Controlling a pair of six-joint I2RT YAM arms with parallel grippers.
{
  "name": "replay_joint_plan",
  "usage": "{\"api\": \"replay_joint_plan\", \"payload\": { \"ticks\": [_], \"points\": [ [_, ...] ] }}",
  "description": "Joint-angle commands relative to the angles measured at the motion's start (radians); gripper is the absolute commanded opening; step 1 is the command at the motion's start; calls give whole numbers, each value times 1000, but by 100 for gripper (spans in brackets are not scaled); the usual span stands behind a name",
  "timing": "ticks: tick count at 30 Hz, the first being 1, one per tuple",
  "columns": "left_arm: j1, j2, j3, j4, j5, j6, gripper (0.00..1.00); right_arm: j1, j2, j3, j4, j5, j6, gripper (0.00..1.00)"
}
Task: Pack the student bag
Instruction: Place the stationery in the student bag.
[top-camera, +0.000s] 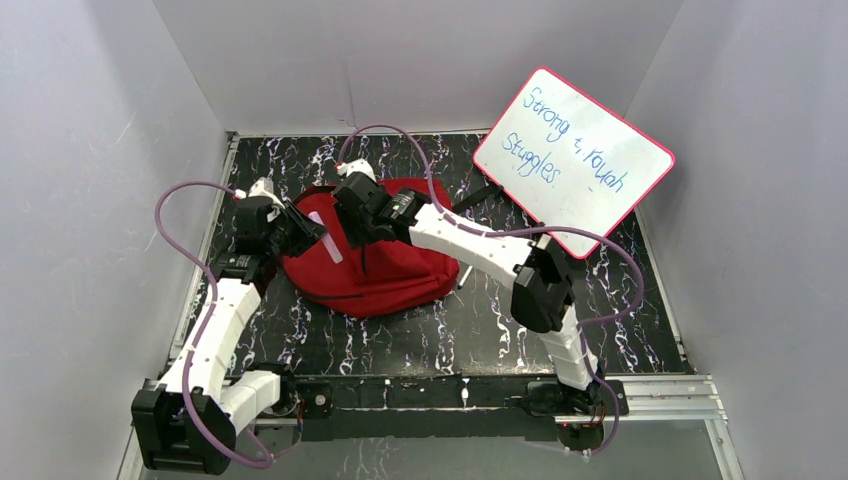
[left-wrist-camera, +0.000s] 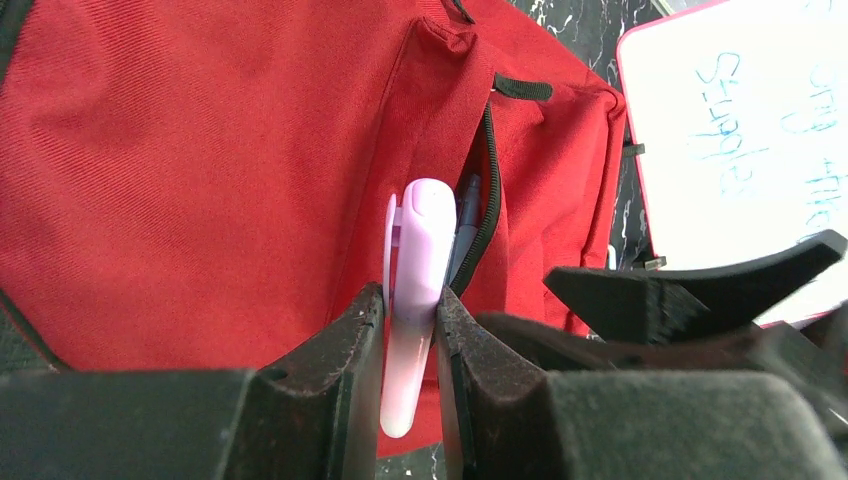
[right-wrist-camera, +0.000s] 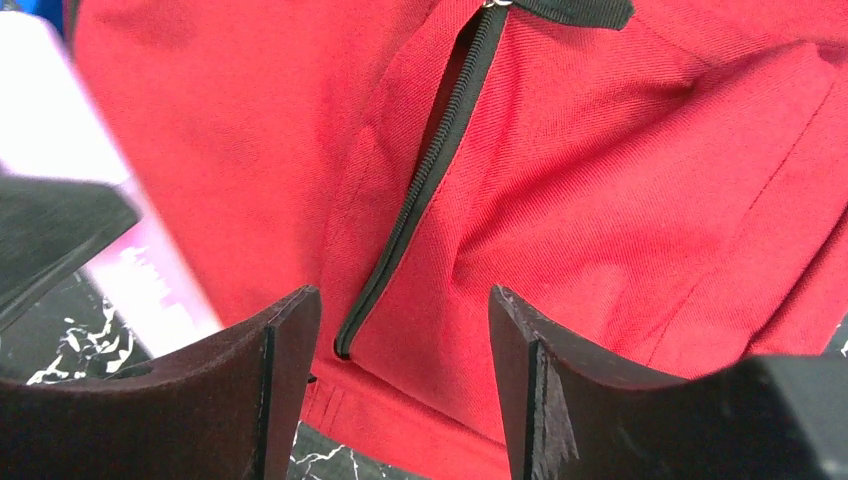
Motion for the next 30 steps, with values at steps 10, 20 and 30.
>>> {"api": "replay_joint_plan", "payload": {
  "ticks": [10,20,30],
  "points": [
    [4,-71,-36,-55,-27,-2,0,-15,120,117,5,90,-34,47],
    [4,-27,-40,21,59,15,0,-15,56,67,46,47,-43,0],
    [4,83,-24,175,114,-1,0,-22,-22,2,143,-69,-78,0]
  ]
}}
